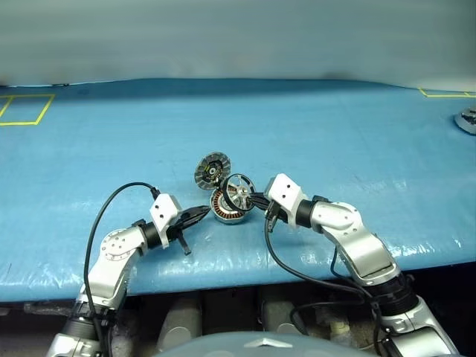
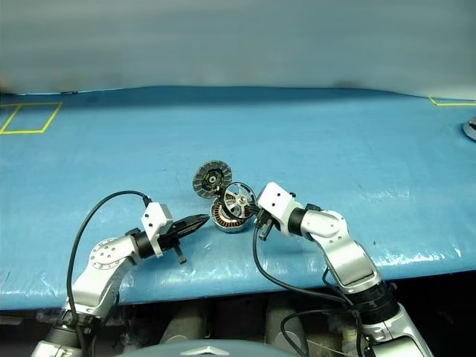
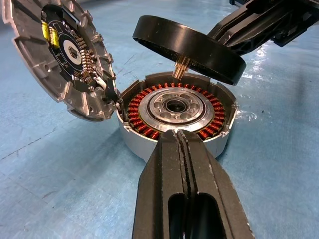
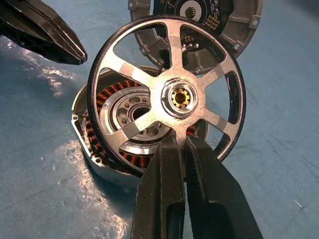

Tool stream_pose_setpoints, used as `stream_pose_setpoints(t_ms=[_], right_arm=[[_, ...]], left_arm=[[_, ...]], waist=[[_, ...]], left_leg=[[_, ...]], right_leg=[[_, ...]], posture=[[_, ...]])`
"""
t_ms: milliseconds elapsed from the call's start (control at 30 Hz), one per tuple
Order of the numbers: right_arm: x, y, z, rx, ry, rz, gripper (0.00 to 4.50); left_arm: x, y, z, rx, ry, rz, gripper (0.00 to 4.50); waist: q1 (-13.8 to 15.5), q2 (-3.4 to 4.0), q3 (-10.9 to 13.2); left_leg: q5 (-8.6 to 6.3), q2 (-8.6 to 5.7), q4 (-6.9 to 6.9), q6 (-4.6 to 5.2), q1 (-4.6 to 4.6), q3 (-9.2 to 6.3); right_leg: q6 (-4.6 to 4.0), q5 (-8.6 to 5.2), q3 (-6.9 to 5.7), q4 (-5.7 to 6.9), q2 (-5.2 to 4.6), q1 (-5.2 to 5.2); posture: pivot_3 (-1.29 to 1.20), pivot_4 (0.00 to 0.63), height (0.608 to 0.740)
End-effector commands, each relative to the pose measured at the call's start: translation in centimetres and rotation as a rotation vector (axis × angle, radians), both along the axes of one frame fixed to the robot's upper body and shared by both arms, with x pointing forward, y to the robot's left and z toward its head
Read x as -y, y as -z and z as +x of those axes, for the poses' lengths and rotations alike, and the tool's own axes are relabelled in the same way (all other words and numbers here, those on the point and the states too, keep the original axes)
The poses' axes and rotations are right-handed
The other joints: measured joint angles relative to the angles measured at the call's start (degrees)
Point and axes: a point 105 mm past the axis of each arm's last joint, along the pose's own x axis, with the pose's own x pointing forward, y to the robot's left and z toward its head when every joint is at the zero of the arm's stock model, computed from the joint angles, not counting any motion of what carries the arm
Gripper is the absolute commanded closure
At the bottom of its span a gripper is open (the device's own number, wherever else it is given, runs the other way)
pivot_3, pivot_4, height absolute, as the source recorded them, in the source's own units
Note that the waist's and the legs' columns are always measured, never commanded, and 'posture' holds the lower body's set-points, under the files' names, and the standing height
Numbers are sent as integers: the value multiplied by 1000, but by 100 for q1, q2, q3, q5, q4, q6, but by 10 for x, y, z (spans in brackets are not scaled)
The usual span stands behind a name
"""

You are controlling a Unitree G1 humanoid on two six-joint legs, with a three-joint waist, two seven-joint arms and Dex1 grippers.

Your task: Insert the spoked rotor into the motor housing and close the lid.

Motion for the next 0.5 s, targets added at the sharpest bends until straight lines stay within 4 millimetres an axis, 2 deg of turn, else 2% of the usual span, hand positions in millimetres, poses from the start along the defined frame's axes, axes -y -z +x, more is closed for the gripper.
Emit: stream_pose_setpoints(t_ms=[33,500], right_arm=[[-6,-8,0,19,-24,13,4473],[-11,1,-2,-58,-32,38,4473]], left_arm=[[-4,-7,1,38,-18,-4,4500],[-5,-6,4,36,-31,-5,4500]], waist=[[1,0,0],[1,0,0]], left_leg=[[0,0,0,0,0,0],[0,0,0,0,0,0]], right_leg=[[0,0,0,0,0,0],[0,0,0,0,0,0]], posture=[[0,150,740],[0,150,740]])
